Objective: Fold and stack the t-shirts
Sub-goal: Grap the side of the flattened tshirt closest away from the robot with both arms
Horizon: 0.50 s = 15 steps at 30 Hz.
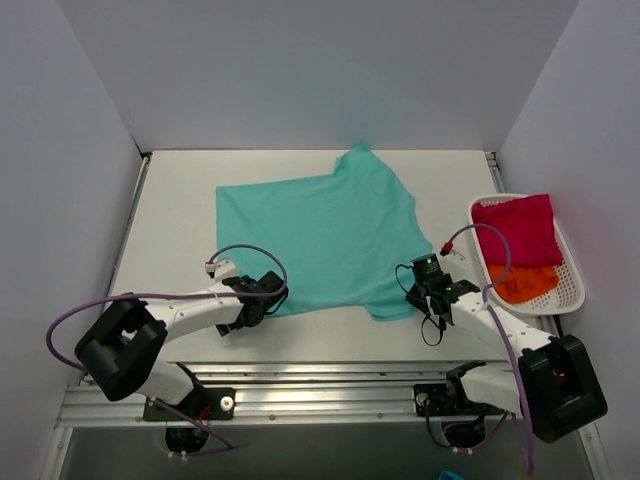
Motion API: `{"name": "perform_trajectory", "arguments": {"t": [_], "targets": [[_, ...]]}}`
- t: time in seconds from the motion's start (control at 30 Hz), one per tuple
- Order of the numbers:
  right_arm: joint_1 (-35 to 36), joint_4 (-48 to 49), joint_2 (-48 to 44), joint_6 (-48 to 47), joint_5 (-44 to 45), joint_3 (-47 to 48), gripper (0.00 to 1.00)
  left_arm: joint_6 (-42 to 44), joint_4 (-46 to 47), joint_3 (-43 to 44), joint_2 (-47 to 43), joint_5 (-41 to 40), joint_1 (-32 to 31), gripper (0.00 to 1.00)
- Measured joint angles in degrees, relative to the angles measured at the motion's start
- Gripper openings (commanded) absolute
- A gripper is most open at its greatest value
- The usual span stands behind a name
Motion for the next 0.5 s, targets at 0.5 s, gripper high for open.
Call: {"name": "perform_trajectory", "arguments": {"t": [0.5], "targets": [[0.0,0.2,0.1,-0.4,-0.1,0.0,0.00,-5.3,0.6,1.6,2.7,-0.5,-4.9,0.43]]}}
